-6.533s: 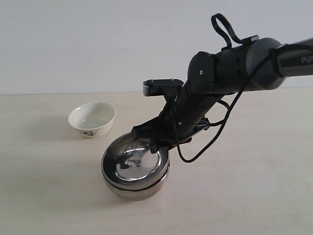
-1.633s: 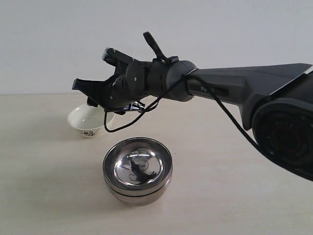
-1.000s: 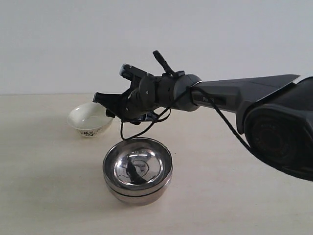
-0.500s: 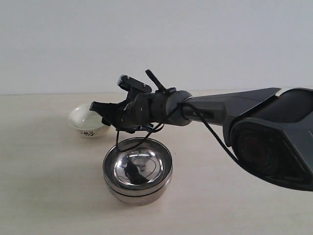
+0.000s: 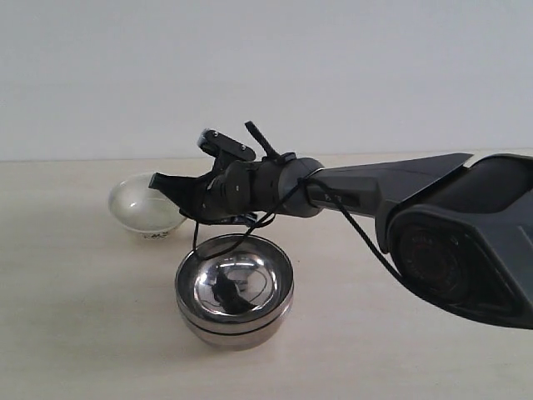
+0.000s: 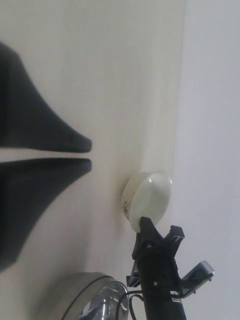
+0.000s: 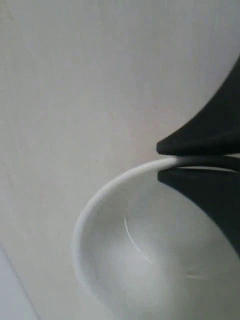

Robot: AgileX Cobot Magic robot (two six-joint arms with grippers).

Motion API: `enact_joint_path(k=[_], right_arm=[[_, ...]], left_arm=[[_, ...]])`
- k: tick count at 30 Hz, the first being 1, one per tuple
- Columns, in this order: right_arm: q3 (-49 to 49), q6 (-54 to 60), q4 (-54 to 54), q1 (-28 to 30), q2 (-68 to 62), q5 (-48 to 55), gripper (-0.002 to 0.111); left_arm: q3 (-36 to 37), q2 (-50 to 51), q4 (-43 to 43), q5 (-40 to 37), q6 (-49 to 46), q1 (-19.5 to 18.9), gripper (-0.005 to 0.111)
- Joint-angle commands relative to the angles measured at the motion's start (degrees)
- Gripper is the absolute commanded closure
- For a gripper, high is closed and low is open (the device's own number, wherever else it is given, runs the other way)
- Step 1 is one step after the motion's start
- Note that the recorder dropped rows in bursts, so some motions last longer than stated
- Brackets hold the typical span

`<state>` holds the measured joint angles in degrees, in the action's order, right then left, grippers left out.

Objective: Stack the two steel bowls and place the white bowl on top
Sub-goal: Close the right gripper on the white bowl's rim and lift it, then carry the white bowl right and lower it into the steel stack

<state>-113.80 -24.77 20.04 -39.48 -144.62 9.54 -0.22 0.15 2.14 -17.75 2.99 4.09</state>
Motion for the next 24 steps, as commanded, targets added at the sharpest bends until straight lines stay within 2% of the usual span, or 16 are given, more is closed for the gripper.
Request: enact_joint_path(k=[1, 13, 24], right_arm=[[-3.5, 2.94, -0.2, -0.03, 0.01, 3.51, 0.108], [-6.15, 5.3, -0.02, -0.03, 3.62, 11.08, 0.108], [-4.8, 5.5, -5.99, -1.05, 8.88, 19.19, 0.108]], left_arm=[[0.22, -0.15, -0.1, 0.16, 0.05, -0.15, 0.103], [0.22, -0.15, -0.1, 0.16, 0.05, -0.15, 0.103], [0.22, -0.15, -0.1, 0.16, 0.05, -0.15, 0.103]])
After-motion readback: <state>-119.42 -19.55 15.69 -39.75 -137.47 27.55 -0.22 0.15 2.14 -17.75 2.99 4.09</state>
